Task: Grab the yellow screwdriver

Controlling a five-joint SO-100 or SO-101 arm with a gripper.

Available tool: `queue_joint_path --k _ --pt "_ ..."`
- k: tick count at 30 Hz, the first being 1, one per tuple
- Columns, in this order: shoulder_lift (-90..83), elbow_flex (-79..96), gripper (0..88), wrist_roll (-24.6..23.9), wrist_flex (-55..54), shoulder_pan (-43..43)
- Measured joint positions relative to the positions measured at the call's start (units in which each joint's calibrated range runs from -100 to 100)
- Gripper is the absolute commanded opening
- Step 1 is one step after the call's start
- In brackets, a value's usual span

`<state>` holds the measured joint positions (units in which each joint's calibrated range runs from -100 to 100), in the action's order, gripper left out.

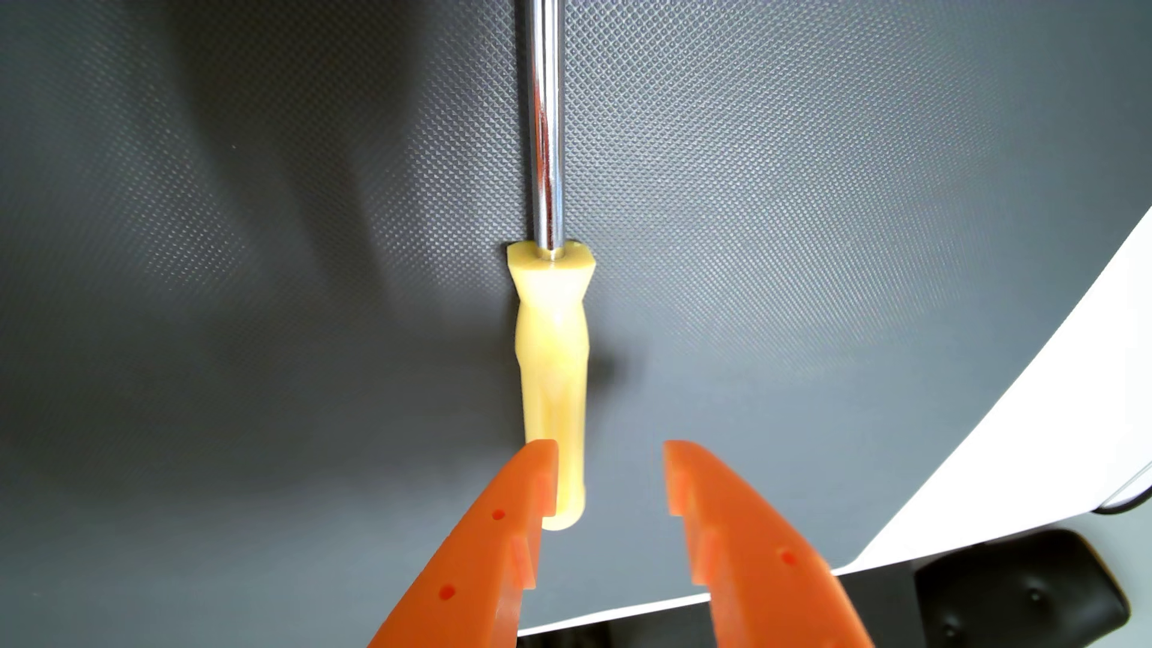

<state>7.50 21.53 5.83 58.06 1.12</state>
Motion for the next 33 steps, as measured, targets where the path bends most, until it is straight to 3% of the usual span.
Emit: queue_joint_path --k 33 --pt "0.3 3.8 16.6 -0.1 2.4 3.1"
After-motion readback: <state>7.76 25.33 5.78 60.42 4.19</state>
